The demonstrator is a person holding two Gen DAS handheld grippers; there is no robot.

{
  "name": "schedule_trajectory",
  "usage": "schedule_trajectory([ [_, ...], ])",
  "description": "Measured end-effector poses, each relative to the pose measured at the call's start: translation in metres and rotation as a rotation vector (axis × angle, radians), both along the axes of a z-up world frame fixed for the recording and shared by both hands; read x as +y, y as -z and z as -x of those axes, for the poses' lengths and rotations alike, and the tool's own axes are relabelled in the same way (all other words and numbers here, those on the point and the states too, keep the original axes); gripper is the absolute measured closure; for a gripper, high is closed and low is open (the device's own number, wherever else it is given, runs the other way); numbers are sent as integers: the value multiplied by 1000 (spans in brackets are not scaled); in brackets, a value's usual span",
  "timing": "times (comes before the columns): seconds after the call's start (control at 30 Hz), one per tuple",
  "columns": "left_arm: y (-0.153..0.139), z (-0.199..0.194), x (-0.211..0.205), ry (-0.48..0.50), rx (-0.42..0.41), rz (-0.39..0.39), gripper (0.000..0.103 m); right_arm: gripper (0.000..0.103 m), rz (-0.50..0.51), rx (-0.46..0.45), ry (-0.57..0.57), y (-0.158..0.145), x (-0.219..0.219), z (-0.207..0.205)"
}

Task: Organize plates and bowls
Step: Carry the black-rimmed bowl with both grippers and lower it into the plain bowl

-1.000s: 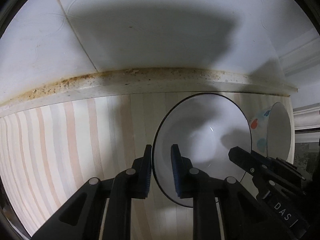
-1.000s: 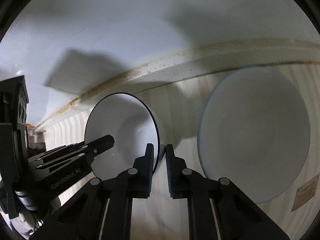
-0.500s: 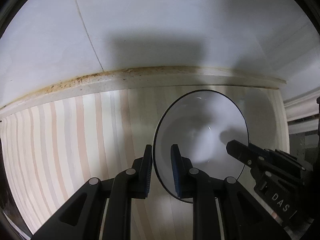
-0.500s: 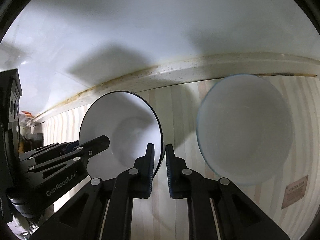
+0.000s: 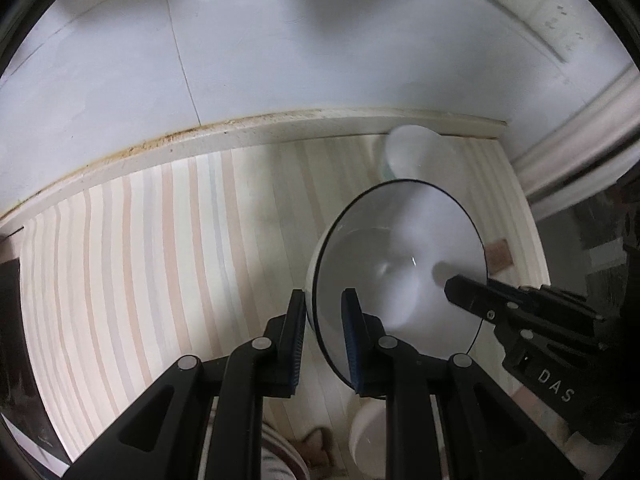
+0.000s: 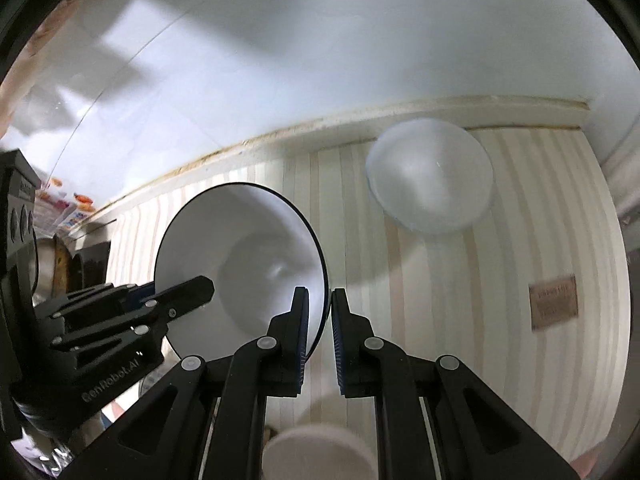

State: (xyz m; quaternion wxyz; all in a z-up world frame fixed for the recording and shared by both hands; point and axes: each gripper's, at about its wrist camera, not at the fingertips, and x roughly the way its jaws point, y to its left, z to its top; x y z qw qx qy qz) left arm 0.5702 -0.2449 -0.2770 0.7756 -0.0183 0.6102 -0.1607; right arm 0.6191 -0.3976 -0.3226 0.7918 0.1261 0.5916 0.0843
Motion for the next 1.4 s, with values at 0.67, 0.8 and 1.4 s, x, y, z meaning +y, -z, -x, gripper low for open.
schedule_trajectory([
  [0.67, 8, 97, -16, 118, 51, 5, 87, 90, -15, 82, 67, -8, -15, 139],
  [0.8, 19, 108, -23, 139, 71, -10, 87, 90, -17, 112, 80, 4, -19, 153],
  [1.4, 59, 136, -44, 219, 106, -150, 87, 90, -22, 199, 82, 39, -28, 169],
])
